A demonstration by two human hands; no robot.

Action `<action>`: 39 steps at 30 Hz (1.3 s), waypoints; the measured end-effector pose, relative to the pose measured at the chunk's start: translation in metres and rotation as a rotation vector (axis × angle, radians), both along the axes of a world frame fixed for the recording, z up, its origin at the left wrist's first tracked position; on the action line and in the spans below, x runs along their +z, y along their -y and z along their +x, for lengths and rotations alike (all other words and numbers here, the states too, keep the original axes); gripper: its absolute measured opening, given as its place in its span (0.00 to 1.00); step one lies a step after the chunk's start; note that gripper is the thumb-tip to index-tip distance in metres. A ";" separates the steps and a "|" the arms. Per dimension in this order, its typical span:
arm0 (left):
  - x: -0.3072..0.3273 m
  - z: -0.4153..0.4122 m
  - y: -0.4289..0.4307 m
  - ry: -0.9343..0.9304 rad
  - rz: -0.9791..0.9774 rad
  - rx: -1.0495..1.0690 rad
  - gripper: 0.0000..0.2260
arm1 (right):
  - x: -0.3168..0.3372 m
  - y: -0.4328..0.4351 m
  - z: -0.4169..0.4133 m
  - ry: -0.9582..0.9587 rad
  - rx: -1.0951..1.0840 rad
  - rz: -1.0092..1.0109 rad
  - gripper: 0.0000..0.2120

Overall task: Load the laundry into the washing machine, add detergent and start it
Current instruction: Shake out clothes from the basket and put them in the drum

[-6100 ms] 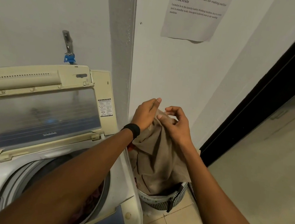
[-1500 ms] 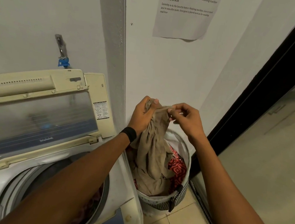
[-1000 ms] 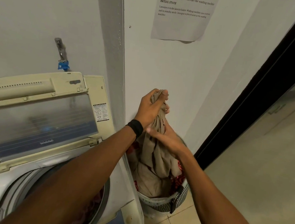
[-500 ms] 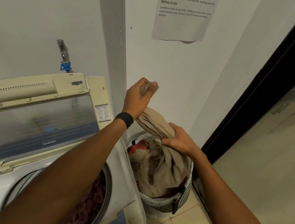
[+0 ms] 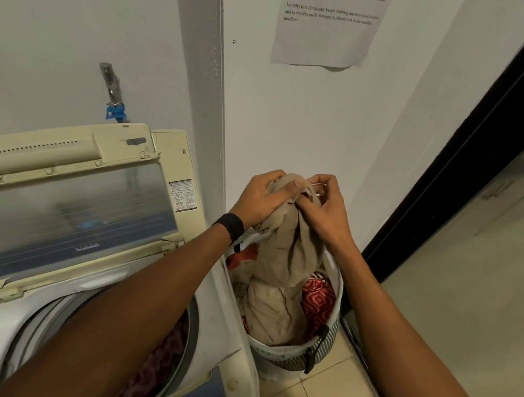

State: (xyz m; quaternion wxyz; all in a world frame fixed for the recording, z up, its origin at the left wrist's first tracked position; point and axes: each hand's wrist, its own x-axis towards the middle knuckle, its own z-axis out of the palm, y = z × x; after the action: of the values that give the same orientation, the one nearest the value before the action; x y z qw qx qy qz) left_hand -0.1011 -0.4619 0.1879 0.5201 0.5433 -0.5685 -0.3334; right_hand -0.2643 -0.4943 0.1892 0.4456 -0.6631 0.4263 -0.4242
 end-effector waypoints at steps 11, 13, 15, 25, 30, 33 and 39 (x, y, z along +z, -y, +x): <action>0.016 0.017 0.010 -0.311 -0.045 0.285 0.12 | -0.047 -0.002 -0.026 -0.279 0.282 0.094 0.32; 0.009 0.026 0.010 -0.247 -0.066 0.355 0.13 | -0.035 0.003 -0.032 -0.147 0.145 0.107 0.22; 0.001 0.029 0.010 -0.107 -0.070 0.371 0.12 | -0.018 0.007 -0.032 0.066 0.025 0.079 0.17; 0.009 -0.010 -0.001 -0.081 -0.084 -0.004 0.19 | 0.016 0.007 0.019 0.401 -0.228 0.060 0.07; 0.001 -0.009 -0.018 -0.109 -0.126 0.107 0.14 | 0.013 -0.018 0.042 0.499 -0.057 0.213 0.06; -0.006 0.009 -0.030 -0.087 -0.109 0.270 0.13 | 0.016 -0.032 0.059 0.503 0.042 0.302 0.11; -0.025 0.060 -0.088 -0.075 -0.016 0.578 0.11 | 0.000 -0.066 0.105 0.314 0.364 0.176 0.14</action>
State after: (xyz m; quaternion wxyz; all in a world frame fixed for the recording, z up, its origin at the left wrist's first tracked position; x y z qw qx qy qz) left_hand -0.0414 -0.3735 0.1634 0.6185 0.6657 -0.3731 -0.1870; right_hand -0.1596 -0.4282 0.1888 0.6312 -0.6137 0.2609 -0.3961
